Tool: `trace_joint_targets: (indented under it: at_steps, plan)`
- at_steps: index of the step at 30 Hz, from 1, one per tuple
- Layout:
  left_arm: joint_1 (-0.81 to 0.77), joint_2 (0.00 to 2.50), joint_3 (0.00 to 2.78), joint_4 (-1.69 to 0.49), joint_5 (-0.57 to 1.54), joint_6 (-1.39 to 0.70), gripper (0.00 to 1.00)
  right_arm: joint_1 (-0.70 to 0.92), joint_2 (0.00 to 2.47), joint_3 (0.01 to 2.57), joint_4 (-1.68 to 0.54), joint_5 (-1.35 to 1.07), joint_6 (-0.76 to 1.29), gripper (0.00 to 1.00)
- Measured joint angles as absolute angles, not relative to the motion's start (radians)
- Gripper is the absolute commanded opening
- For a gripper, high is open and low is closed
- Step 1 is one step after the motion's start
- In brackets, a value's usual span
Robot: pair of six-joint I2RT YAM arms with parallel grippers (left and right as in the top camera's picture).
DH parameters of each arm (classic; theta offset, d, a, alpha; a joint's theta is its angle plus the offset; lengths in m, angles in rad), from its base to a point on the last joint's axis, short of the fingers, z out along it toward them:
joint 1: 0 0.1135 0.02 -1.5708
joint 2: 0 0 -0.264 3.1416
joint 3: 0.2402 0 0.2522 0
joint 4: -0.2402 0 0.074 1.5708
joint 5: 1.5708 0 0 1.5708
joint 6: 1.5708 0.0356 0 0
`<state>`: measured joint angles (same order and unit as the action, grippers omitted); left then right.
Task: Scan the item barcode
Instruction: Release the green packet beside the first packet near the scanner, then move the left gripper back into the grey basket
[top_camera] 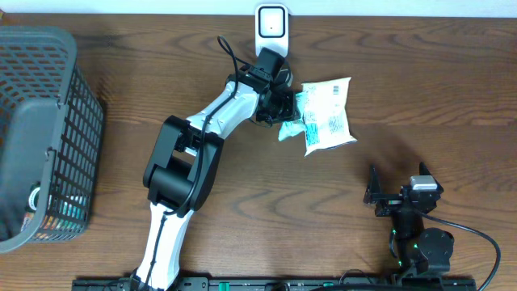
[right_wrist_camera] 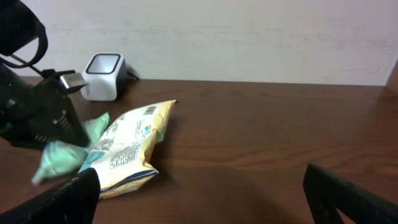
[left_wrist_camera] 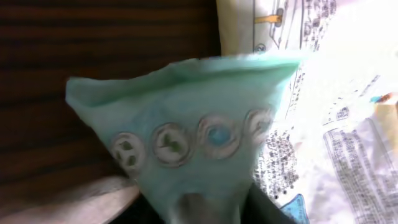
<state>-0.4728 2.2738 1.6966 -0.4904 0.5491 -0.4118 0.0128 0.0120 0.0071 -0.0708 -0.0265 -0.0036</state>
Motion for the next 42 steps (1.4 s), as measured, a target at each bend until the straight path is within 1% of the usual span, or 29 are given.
trace_joint_targets:
  at_steps: [1, 2, 3, 4, 7, 11, 17, 22, 27, 30, 35, 42]
  plan:
    - [-0.471, 2.271, 1.697, -0.491, 0.553, -0.41, 0.74, 0.013, 0.012, 0.007, -0.071, -0.026, -0.003, 0.99]
    - [-0.468, 2.268, 1.697, -0.491, 0.556, -0.409, 0.83, 0.013, 0.012, 0.007, -0.071, -0.027, -0.003, 0.99]
    - [-0.464, 2.259, 1.696, -0.493, 0.558, -0.393, 0.88, 0.013, 0.012, 0.007, -0.071, -0.027, -0.004, 0.99]
    - [-0.459, 2.249, 1.696, -0.494, 0.56, -0.387, 0.9, 0.013, 0.012, 0.007, -0.071, -0.027, -0.004, 0.99]
    - [-0.441, 2.186, 1.696, -0.509, 0.541, -0.37, 0.91, 0.013, 0.012, 0.007, -0.071, -0.027, -0.004, 0.99]
    - [-0.412, 2.051, 1.696, -0.555, 0.445, -0.337, 0.91, 0.013, 0.012, 0.007, -0.07, -0.027, -0.003, 0.99]
    - [-0.34, 1.808, 1.697, -0.584, 0.256, -0.28, 0.91, 0.013, 0.012, 0.007, -0.071, -0.027, -0.003, 0.99]
    - [-0.243, 1.634, 1.697, -0.624, 0.069, -0.26, 0.91, 0.013, 0.012, 0.007, -0.071, -0.027, -0.004, 0.99]
    - [-0.093, 1.518, 1.697, -0.716, -0.13, -0.268, 0.92, 0.013, 0.012, 0.007, -0.071, -0.027, -0.004, 0.99]
    - [0.032, 1.489, 1.697, -0.799, -0.211, -0.318, 0.92, 0.013, 0.012, 0.007, -0.07, -0.026, -0.004, 0.99]
    - [0.237, 1.493, 1.697, -0.932, -0.266, -0.401, 0.92, 0.013, 0.012, 0.007, -0.071, -0.027, -0.003, 0.99]
    - [0.484, 1.524, 1.697, -1.015, -0.291, -0.514, 0.92, 0.013, 0.012, 0.007, -0.071, -0.027, -0.003, 0.99]
